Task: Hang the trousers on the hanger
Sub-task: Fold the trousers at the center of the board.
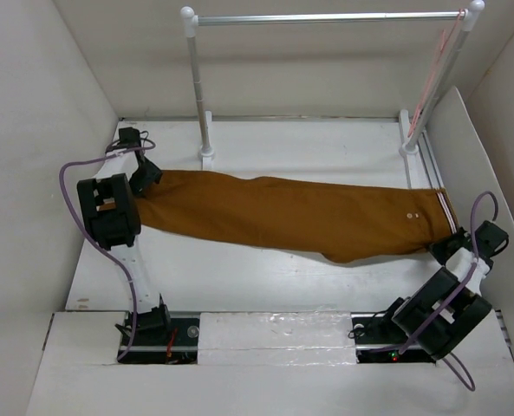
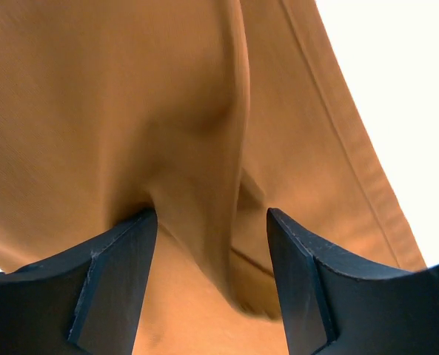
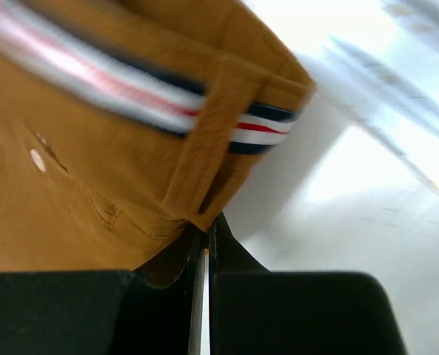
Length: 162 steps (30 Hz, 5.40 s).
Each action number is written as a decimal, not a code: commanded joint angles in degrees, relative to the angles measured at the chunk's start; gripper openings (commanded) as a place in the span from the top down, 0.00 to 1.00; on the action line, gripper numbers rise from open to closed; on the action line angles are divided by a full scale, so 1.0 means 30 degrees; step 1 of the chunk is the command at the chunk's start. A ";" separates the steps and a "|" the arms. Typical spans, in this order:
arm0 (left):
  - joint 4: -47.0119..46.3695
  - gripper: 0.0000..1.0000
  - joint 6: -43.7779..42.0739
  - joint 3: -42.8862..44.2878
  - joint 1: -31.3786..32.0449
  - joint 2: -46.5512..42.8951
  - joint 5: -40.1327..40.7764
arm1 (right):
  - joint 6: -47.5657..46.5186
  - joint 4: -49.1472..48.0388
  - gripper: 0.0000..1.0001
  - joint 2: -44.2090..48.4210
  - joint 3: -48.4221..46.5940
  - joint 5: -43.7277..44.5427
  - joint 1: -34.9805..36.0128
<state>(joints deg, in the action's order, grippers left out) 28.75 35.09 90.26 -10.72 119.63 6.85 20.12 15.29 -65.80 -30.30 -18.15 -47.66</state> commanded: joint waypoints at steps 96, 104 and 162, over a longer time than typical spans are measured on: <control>0.4687 0.32 -0.1034 0.7244 0.0029 0.1613 0.2965 | -0.5418 0.3574 0.35 0.3971 -0.6100 0.2681 1.6274; 0.2606 0.29 -0.1443 0.4049 0.2929 -0.3315 0.3751 | -0.4977 0.3693 0.20 0.4209 -0.5367 -0.2123 0.9383; -0.2934 0.35 -0.0330 -0.9696 0.7939 -0.9381 -0.1851 | 0.0116 -0.5733 0.00 -0.2439 0.2833 -0.2767 -0.3215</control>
<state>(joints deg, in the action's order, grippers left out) 19.44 34.76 60.49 12.93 92.90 -0.47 17.26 1.23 -70.32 -24.91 -28.67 -57.04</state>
